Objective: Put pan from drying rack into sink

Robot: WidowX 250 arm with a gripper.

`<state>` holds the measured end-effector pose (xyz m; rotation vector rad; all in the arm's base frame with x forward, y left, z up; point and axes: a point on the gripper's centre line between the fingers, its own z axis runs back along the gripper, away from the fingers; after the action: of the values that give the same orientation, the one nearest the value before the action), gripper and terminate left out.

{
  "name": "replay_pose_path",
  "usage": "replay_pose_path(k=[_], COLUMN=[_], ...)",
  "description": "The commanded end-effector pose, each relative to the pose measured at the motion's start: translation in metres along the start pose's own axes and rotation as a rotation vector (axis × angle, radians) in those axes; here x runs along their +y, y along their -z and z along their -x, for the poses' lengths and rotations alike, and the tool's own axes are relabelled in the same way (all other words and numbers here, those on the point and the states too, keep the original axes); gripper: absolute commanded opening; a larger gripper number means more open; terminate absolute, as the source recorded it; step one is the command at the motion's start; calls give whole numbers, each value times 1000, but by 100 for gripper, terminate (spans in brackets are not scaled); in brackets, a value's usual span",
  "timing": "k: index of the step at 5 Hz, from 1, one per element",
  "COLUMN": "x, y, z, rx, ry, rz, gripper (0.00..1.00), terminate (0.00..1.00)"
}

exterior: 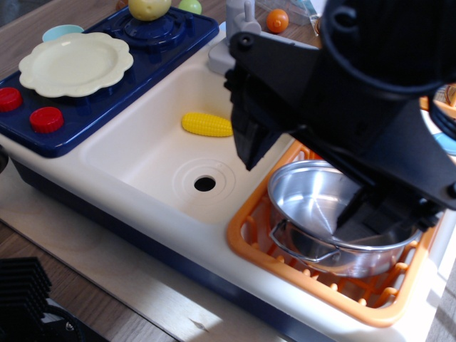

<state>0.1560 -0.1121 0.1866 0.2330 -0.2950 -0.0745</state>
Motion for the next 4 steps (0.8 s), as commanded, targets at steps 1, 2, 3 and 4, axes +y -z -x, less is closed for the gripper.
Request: replay_pose_path(k=[1,2,3,4], x=[0,-3,-8,-12], y=[0,-9,-15,-11], z=[0,-8,-14,-14], rx=[0,65,111,148], ry=[0,-87,-172,-292], rz=[0,2,-23,-43], gripper=[100,100,100,100], terminate=[0,0,0,0])
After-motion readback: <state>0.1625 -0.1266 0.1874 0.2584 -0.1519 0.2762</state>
